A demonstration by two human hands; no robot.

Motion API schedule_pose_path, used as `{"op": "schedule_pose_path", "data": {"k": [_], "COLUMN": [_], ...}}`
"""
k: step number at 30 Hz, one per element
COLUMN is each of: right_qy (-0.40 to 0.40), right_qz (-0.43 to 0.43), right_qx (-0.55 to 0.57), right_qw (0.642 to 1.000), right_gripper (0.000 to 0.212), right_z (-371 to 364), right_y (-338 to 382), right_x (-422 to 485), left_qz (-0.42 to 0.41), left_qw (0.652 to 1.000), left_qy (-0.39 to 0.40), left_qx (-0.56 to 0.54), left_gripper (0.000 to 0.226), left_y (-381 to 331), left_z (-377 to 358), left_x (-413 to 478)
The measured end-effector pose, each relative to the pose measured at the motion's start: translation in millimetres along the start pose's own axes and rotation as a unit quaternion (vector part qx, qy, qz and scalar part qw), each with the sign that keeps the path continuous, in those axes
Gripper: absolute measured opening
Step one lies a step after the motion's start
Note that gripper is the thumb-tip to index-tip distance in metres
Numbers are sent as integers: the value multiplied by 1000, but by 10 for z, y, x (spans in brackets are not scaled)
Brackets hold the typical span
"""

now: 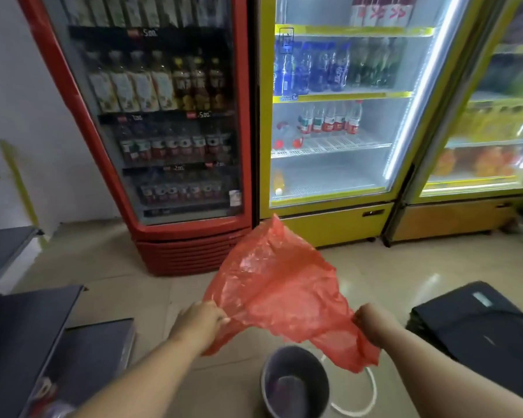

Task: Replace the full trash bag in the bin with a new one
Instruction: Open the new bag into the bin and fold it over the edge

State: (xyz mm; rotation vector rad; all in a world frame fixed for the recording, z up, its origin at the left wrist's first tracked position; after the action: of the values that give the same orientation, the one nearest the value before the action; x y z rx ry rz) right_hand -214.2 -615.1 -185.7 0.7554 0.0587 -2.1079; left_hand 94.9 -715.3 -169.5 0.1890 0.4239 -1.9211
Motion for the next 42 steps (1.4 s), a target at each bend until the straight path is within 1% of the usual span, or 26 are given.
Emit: {"op": "schedule_pose_path", "data": {"k": [2, 5, 10, 13, 16, 18, 19, 22, 23, 27, 30, 32, 33, 35, 36, 39, 42], "right_qy": [-23, -51, -76, -62, -51, -48, -46, -48, -59, -113, -132, -137, -147, -177, -189, -209, -221], "right_qz": [3, 23, 43, 67, 88, 108, 117, 142, 147, 154, 147, 153, 163, 191, 202, 207, 213], "right_qx": [-13, -20, 24, 42, 64, 85, 90, 87, 86, 77, 64, 57, 51, 28, 19, -4, -12], "right_qw": [1000, 998, 996, 995, 993, 989, 988, 985, 984, 979, 978, 977, 974, 965, 961, 956, 952], "right_gripper": [28, 21, 26, 27, 27, 24, 23, 25, 26, 26, 19, 29, 29, 17, 15, 19, 21], "right_z": [166, 361, 438, 308, 125, -52, -144, -457, -546, -922, -1246, -1411, -1473, -1536, -1574, -1743, -1924], "right_y": [-240, -489, -687, -748, -777, -795, -796, -812, -823, -895, -985, -997, -985, -911, -877, -839, -800], "right_x": [294, 619, 903, 1025, 1099, 1166, 1188, 1262, 1274, 1356, 1432, 1451, 1447, 1407, 1403, 1470, 1561], "left_qz": [28, 75, 117, 133, 149, 164, 169, 171, 174, 164, 156, 152, 146, 128, 121, 107, 100], "left_qw": [999, 989, 957, 945, 934, 928, 925, 909, 902, 896, 888, 886, 888, 895, 898, 905, 915], "left_qy": [14, -17, -20, -28, -18, -11, -7, -6, -6, 21, 39, 57, 68, 93, 103, 110, 92], "left_qx": [-43, -127, -264, -296, -324, -334, -341, -381, -395, -412, -430, -435, -431, -418, -411, -397, -379], "left_gripper": [27, 23, 25, 28, 29, 34, 34, 23, 25, 26, 24, 25, 26, 28, 28, 28, 28], "left_y": [-172, -351, -693, -824, -944, -1008, -1039, -1132, -1152, -1233, -1236, -1216, -1201, -1177, -1159, -1074, -970], "left_z": [-175, -333, -647, -863, -1142, -1345, -1445, -1739, -1834, -2204, -2467, -2637, -2726, -2897, -2972, -3161, -3305], "left_x": [110, 287, 473, 530, 561, 555, 553, 559, 578, 689, 803, 873, 907, 968, 994, 1091, 1207]}}
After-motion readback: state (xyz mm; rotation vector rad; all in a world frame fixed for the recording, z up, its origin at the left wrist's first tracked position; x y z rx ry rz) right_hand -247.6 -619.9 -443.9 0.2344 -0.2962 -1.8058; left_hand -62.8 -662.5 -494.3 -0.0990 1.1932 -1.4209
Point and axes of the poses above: each hand's wrist, its own x-axis towards the middle knuckle, its own z-axis out of the back of the hand, y = z × x, the point moved 9 cm from there along x, towards the middle knuckle, and after that the axes turned 3 degrees about y, right-handed, at the moved point
